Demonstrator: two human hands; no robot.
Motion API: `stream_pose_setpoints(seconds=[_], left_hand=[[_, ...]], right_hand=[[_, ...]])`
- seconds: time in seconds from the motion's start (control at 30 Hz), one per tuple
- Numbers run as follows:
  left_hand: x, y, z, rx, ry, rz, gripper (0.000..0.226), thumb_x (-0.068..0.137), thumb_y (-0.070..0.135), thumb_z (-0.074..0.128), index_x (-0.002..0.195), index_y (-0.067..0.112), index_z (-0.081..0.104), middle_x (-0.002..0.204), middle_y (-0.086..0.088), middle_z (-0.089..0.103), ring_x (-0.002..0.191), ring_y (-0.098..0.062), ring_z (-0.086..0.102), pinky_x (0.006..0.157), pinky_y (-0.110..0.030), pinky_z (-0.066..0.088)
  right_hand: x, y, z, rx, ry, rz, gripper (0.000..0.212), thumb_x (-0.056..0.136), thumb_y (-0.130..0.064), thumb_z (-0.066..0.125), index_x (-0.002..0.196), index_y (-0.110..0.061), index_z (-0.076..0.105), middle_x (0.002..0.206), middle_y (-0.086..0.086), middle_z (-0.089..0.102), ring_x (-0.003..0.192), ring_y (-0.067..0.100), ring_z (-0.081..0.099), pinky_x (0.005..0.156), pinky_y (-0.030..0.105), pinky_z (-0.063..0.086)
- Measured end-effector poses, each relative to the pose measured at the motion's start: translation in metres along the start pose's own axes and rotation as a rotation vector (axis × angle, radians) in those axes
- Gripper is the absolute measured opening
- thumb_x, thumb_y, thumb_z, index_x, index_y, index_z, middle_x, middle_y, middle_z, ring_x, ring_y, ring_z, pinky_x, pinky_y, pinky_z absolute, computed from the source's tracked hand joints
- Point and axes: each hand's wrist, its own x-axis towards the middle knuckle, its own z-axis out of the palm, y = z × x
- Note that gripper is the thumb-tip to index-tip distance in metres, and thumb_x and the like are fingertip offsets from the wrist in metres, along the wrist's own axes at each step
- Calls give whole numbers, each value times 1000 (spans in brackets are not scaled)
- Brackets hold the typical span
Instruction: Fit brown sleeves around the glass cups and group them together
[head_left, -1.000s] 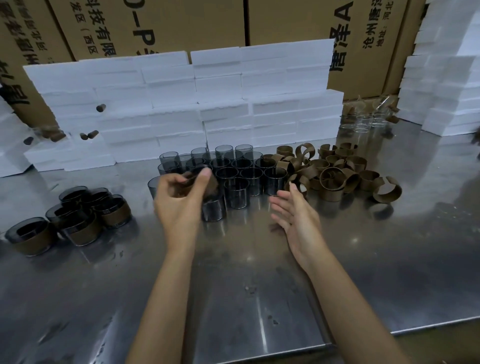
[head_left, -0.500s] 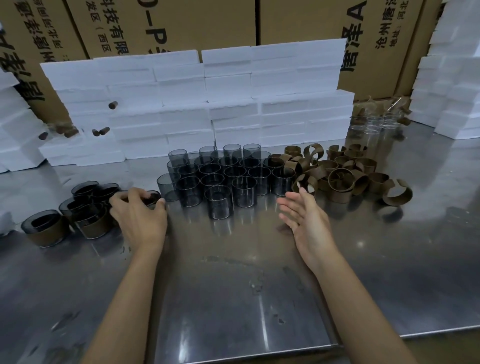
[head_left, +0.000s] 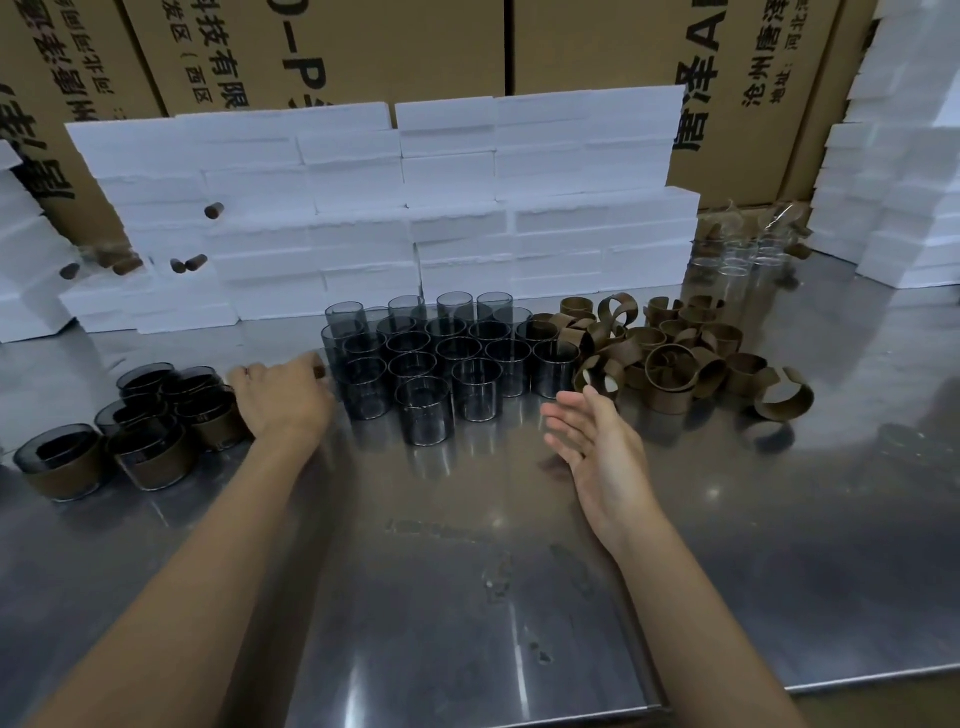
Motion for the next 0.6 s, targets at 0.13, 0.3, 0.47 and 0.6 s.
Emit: stream_pose_setpoints(seconds=[0.13, 0.3, 0.47, 0.6], left_hand=[[-14, 9, -16, -297, 290, -17, 20, 100, 11, 53, 114, 0, 61, 110, -30, 66, 106, -48, 59, 103, -51, 31], [-41, 52, -52, -953, 313, 80, 19, 104, 16, 51, 119, 4, 52, 134, -16, 43, 95, -20, 57, 93, -30, 43], [-75, 113, -63, -1362, 106, 60, 15, 95, 22, 66, 99, 23, 52, 116, -13, 56, 90, -12, 57, 86, -17, 48], [-103, 145, -51, -1574, -247, -42, 28, 89, 34, 71, 109, 23, 54, 104, 0, 66, 92, -16, 63, 92, -51, 54]], right_hand=[[2, 1, 0, 3, -15, 8, 35, 106, -26, 52, 119, 2, 66, 104, 16, 74, 90, 18, 71, 81, 27, 57], [5, 2, -2, 0, -20, 3, 31, 106, -27, 54, 114, -1, 68, 101, 14, 75, 91, 18, 71, 79, 27, 57], [4, 1, 0, -23, -32, -1, 27, 104, -30, 56, 109, -7, 69, 101, 13, 74, 89, 15, 72, 77, 25, 56], [2, -2, 1, -2, -54, 18, 50, 98, -49, 56, 126, -9, 64, 117, 16, 72, 106, 22, 70, 88, 32, 56]])
